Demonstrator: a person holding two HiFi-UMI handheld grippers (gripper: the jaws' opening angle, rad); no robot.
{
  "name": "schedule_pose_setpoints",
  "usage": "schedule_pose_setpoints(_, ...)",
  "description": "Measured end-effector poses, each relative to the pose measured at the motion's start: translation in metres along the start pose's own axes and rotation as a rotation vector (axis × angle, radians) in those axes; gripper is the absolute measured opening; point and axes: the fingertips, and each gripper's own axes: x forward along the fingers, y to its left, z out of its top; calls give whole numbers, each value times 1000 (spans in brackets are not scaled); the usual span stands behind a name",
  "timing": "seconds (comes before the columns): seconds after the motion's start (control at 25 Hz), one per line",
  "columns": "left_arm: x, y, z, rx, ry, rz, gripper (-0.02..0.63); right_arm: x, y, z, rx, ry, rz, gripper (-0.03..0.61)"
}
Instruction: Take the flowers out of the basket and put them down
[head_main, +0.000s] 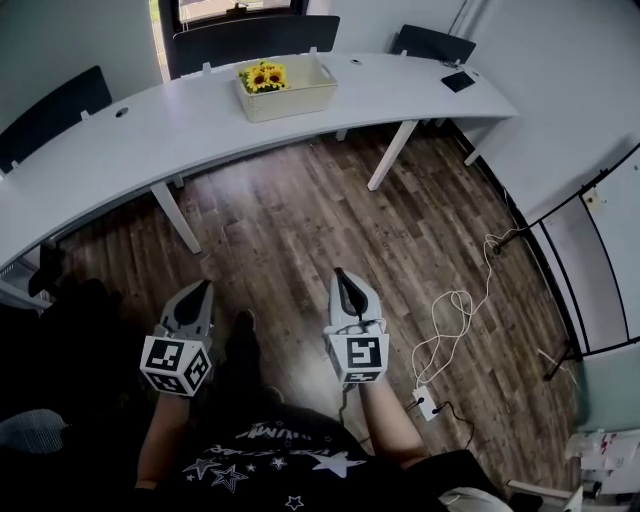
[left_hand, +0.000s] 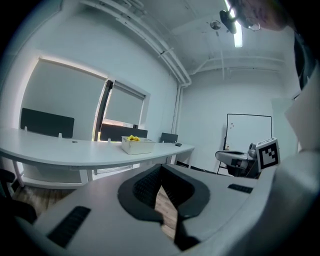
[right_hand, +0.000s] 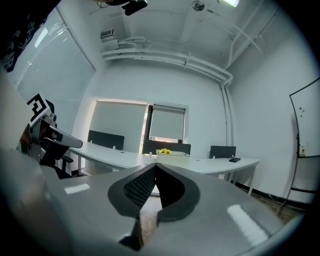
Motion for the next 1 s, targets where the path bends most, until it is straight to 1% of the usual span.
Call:
schedule_pose_setpoints(0.2,40,13,5,7,2,-41,9,23,-15,-9,4,20,-29,2)
schedule_pose_setpoints(0.32,67,27,16,7,-5,-61,9,44,-26,-9,1,33,-44,2)
schedule_pose_setpoints(0.48,106,50,29,-9,2,-74,9,82,-40,-6,11,50,-71,2)
schedule_pose_setpoints(0.6,133,68,36,-14,21,-86,9,114,-48,-3,42,60,-78,2)
schedule_pose_setpoints(0.76,163,92,51,-23,23,-103,9,152,-55,4,93,64,-93,2)
schedule_pose_setpoints(1.0,209,120,63,-5,33,-131,9,200,-65,4,85,97,-105,2)
